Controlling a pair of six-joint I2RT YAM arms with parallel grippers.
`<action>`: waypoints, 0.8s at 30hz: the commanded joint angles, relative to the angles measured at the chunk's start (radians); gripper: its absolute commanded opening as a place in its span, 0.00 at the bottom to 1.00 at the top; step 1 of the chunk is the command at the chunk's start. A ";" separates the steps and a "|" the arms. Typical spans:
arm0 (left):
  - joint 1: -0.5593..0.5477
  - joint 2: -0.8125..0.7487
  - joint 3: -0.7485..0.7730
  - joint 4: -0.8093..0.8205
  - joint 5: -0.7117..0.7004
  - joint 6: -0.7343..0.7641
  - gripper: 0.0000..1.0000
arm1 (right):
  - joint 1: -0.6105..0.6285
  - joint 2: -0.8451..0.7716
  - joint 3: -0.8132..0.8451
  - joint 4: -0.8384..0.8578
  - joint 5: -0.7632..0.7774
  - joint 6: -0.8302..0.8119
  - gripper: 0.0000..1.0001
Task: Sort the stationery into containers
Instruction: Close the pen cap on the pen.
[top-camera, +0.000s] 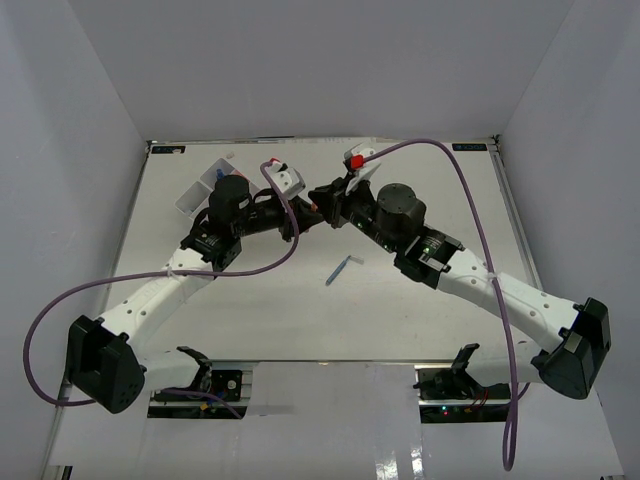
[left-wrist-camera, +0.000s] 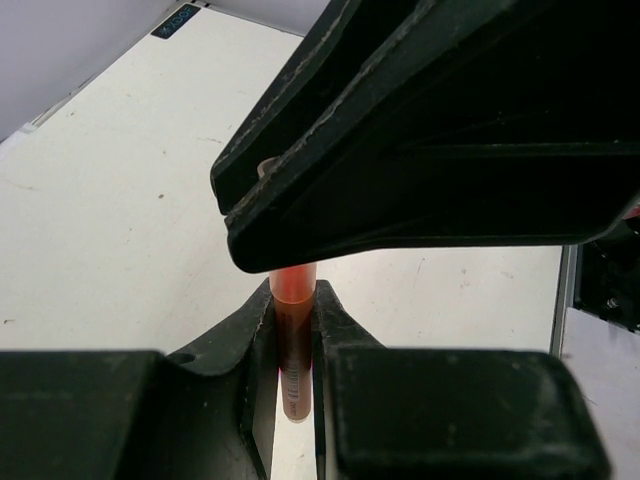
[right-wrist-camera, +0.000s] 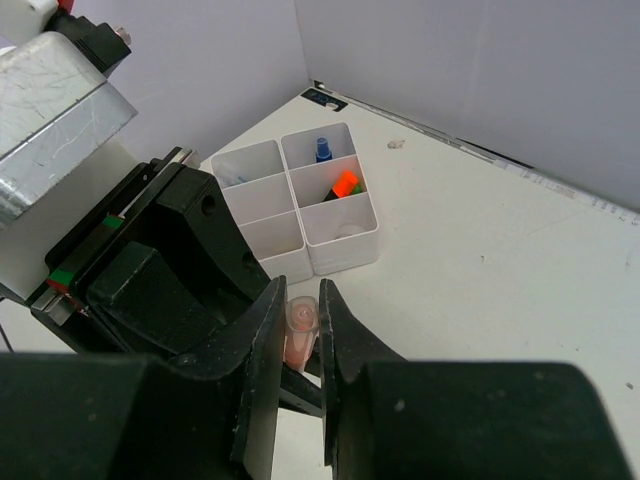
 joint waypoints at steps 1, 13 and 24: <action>0.022 -0.058 0.178 0.321 -0.044 0.000 0.00 | 0.034 0.101 -0.086 -0.486 -0.076 -0.027 0.08; 0.025 -0.065 0.198 0.336 -0.053 0.003 0.00 | 0.040 0.132 -0.099 -0.562 -0.068 -0.065 0.08; 0.035 -0.067 0.187 0.330 0.004 0.003 0.00 | 0.046 0.140 -0.089 -0.633 -0.123 -0.175 0.08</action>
